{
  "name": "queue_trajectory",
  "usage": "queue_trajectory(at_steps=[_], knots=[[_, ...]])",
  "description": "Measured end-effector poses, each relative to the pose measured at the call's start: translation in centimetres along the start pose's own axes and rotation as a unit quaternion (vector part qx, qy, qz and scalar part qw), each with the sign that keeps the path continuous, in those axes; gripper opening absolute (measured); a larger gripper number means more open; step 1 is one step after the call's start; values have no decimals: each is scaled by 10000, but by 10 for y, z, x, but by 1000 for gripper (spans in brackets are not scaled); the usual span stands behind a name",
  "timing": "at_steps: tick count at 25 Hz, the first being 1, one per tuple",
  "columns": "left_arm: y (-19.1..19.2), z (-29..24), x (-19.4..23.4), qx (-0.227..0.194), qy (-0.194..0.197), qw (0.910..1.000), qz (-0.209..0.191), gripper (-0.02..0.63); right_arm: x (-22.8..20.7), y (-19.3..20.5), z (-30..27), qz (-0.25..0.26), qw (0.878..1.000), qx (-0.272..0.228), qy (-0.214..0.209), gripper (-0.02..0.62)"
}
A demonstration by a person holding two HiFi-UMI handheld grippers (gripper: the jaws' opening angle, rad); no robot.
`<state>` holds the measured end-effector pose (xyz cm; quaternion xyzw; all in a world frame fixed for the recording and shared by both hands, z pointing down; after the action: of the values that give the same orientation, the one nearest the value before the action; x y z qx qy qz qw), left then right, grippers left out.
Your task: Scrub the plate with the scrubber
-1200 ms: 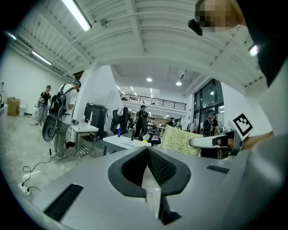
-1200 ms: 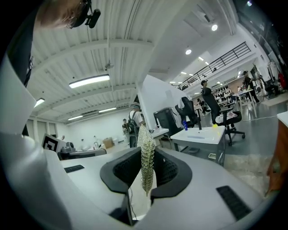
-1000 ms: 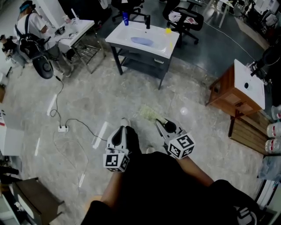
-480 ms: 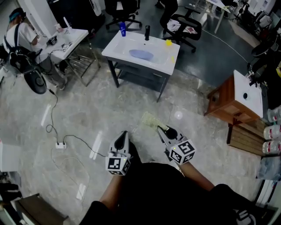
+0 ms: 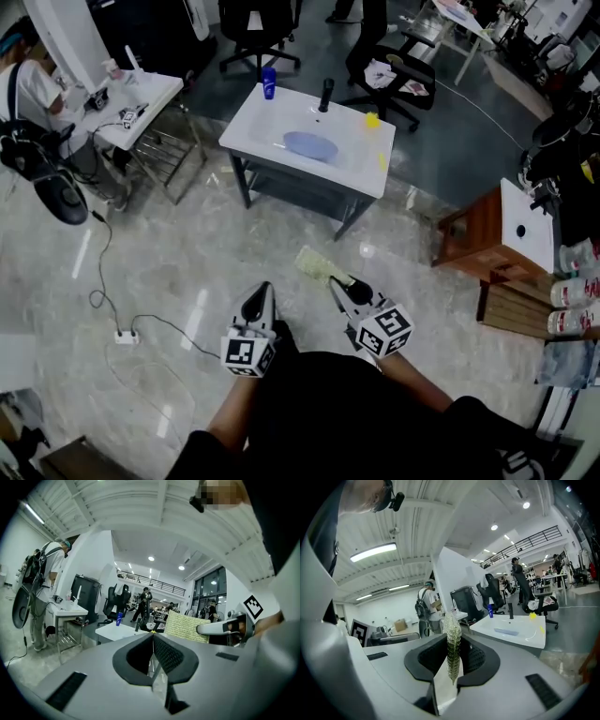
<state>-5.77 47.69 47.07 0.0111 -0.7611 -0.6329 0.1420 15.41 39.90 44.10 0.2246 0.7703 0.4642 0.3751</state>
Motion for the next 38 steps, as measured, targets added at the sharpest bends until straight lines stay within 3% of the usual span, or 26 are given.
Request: queue_trajectory(at_steps=[9, 17, 23, 30, 38], knots=[[-28, -46, 103, -127, 236, 9996, -36, 3, 21, -35, -103, -161, 9995, -275, 1, 61], [-19, -64, 157, -138, 440, 9989, 122, 3, 38, -36, -148, 27, 9997, -45, 243, 61], [-12, -80, 156, -173, 570, 9972, 462, 3, 26, -46, -140, 129, 9984, -90, 545, 61], [-11, -114, 160, -91, 712, 9964, 457, 3, -1, -54, -167, 11, 9980, -290, 567, 62], [-28, -204, 158, 98, 717, 9970, 259, 3, -90, -94, -202, -215, 9954, -545, 764, 61]])
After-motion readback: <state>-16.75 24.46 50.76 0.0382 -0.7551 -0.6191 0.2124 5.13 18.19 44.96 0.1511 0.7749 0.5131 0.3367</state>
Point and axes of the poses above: the fingertips, and each gripper's own axes: z backward along the fingers, x to its left, y out of its underside, the point moved 7 cm from there along z, backward along the fingers, and after that the axes turned 6 degrees about -z, right-handed, at the moved point
